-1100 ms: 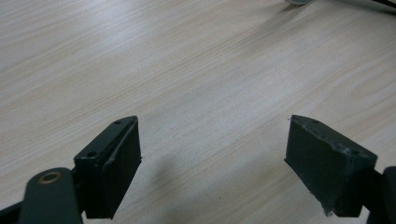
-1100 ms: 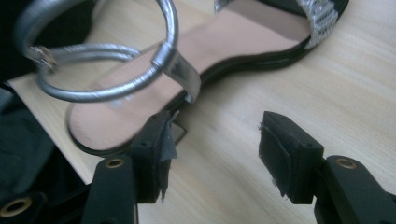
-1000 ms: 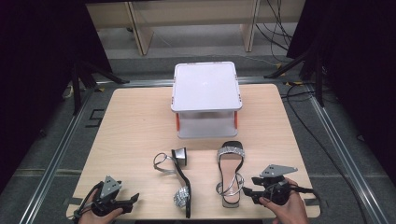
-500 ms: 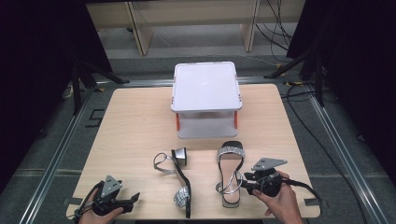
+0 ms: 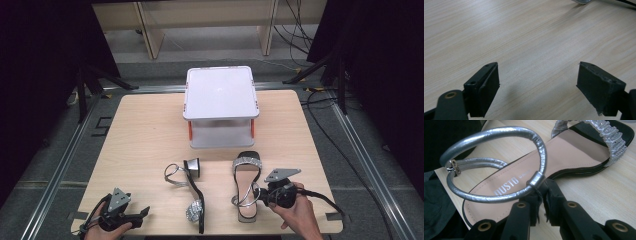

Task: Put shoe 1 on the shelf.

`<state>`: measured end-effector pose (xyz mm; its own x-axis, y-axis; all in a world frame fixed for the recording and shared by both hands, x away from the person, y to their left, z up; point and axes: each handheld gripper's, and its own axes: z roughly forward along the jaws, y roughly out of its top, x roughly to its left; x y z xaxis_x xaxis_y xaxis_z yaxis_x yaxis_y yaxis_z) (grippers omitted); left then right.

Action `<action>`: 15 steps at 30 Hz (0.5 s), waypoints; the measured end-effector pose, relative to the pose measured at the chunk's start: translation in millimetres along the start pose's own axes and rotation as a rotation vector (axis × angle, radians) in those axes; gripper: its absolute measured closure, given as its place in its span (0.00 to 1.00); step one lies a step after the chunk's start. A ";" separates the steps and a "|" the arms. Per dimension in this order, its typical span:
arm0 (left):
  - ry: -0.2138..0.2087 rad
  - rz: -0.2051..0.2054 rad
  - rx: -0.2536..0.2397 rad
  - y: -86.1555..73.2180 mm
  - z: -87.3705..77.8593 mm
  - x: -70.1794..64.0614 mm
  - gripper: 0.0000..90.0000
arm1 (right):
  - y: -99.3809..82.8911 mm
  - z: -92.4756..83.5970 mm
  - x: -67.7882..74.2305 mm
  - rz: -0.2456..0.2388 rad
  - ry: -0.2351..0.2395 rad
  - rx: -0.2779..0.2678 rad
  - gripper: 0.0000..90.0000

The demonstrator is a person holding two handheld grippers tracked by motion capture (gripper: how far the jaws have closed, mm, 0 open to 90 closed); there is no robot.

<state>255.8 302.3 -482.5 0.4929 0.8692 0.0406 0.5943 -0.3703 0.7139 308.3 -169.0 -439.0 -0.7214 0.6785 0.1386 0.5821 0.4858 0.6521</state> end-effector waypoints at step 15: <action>-0.013 0.016 -0.005 4.0 2.2 1.0 0.20 | 33.8 -11.4 -5.1 -0.078 0.033 0.106 0.96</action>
<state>260.0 301.0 -481.1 0.5107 0.8587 0.0425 0.5832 -0.3824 0.7167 327.4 -162.3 -409.1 -0.7770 0.6187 0.1163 0.5590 0.5932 0.5793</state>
